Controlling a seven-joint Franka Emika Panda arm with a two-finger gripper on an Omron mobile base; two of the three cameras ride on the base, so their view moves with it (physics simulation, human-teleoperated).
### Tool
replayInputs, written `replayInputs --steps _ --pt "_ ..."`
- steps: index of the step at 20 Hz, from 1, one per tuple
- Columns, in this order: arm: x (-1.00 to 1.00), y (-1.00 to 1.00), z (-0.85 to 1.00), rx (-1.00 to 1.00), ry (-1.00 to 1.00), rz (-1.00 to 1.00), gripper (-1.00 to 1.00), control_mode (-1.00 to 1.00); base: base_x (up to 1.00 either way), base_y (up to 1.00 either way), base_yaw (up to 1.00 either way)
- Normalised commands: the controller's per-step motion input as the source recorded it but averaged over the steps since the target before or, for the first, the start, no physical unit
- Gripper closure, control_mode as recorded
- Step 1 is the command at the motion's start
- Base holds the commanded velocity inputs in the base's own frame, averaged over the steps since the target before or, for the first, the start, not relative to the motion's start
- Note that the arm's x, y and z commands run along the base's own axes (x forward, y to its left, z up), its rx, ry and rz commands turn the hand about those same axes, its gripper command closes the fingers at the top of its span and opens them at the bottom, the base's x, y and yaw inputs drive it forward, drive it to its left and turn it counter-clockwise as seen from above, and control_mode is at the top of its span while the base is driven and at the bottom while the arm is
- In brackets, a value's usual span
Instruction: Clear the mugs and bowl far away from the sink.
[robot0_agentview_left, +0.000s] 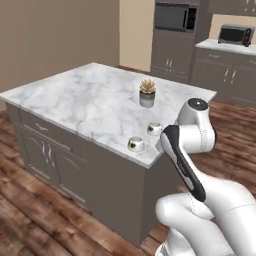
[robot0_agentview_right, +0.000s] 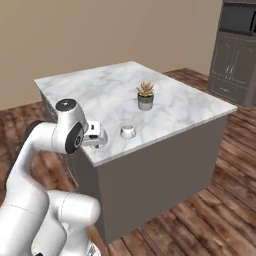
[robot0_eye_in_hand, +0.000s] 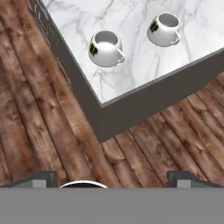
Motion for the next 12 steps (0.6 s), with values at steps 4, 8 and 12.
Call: replayInputs --steps 4,8,12 --pt "0.0 0.0 0.0 0.0 0.0 0.0 -1.0 1.0 -0.51 0.0 -0.59" --pt "0.0 0.0 0.0 0.0 0.0 0.0 -1.0 1.0 -0.36 0.0 -0.75" --pt "0.0 0.0 0.0 0.0 0.0 0.0 -1.0 1.0 -0.28 0.0 -0.77"
